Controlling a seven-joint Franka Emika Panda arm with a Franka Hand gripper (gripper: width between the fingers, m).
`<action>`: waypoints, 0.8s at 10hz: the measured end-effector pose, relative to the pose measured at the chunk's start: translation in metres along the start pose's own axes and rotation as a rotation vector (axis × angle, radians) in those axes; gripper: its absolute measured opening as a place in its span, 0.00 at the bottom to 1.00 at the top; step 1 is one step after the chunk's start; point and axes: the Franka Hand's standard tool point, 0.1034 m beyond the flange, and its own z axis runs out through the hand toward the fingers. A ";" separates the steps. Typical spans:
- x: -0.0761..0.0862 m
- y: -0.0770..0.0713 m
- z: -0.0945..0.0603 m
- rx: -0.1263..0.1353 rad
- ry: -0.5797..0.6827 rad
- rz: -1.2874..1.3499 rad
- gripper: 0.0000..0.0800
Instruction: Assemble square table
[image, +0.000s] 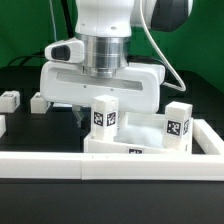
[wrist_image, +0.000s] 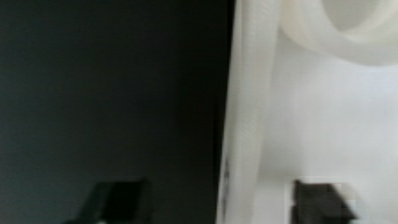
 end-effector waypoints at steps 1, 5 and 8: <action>0.000 0.000 0.000 0.000 0.000 0.000 0.31; 0.001 0.000 0.000 0.000 0.002 0.000 0.08; 0.001 0.000 0.000 0.000 0.002 0.000 0.08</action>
Offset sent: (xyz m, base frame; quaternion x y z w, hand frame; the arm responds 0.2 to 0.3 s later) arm 0.0000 0.0000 0.0000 0.0000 0.0000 0.0000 1.0000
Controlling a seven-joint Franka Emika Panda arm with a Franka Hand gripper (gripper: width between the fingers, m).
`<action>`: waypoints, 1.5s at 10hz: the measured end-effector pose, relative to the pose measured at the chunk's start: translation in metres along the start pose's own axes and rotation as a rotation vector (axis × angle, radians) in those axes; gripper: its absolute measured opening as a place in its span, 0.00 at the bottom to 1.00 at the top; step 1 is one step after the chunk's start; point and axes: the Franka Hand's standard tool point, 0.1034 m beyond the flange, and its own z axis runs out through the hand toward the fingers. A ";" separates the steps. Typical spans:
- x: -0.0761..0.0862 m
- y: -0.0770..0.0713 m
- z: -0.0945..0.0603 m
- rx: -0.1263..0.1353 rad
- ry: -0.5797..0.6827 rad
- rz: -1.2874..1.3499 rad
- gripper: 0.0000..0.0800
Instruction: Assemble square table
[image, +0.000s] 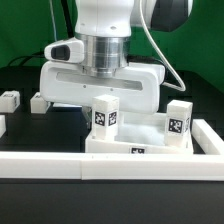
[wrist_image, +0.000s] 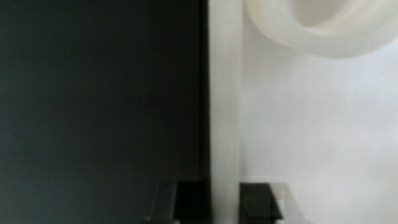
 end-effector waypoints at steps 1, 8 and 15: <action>0.000 0.000 0.000 0.000 0.000 0.000 0.08; 0.000 0.000 0.000 0.000 0.000 -0.005 0.08; 0.021 0.013 -0.006 -0.028 0.029 -0.645 0.08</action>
Offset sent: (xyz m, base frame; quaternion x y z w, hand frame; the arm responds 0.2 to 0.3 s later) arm 0.0000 0.0000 0.0000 0.0000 0.0000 0.0000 1.0000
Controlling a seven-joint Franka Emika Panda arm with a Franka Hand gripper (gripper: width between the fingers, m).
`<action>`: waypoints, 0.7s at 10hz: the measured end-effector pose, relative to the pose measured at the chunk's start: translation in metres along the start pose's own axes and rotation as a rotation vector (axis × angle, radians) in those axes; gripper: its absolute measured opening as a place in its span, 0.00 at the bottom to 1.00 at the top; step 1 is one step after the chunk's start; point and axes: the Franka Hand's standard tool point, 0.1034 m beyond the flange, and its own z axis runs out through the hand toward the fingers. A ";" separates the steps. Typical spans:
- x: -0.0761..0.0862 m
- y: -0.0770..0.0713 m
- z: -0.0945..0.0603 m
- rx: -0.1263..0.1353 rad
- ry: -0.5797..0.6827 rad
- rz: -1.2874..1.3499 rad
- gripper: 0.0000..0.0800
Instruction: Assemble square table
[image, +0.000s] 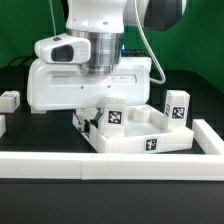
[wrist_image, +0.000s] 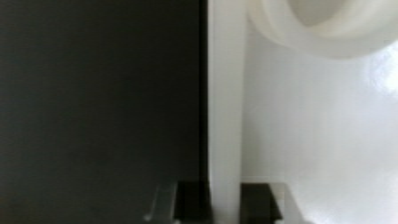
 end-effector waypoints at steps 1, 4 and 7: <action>-0.001 0.002 0.000 -0.006 -0.005 -0.068 0.08; 0.004 0.000 0.000 -0.029 -0.022 -0.295 0.08; 0.022 -0.005 0.000 -0.027 -0.008 -0.710 0.08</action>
Offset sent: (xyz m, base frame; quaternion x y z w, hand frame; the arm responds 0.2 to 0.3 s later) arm 0.0204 0.0351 -0.0083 0.0168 0.0124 -0.2787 0.9602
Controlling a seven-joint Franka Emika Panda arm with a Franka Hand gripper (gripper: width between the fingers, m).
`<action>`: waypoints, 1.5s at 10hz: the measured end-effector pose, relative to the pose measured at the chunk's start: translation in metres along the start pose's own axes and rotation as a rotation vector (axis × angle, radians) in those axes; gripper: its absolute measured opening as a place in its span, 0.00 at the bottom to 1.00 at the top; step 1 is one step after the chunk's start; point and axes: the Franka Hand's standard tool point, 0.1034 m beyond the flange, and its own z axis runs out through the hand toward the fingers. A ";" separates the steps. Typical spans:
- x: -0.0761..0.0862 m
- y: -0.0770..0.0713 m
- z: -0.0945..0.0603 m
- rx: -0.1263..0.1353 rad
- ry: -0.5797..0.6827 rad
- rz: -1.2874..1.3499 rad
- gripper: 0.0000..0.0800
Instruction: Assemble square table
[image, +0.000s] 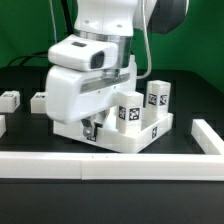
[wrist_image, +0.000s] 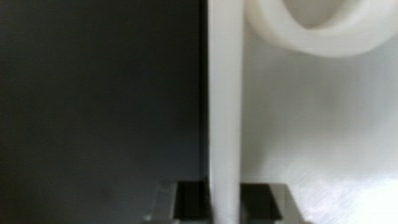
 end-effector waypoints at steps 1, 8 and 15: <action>-0.002 0.000 0.001 0.003 0.000 -0.018 0.08; 0.008 0.003 0.002 -0.033 -0.087 -0.712 0.08; 0.017 0.009 0.004 0.003 -0.149 -1.099 0.08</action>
Offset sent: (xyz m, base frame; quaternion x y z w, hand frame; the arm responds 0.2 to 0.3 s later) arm 0.0000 0.0000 0.0000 0.0000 0.0000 -0.1938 0.9810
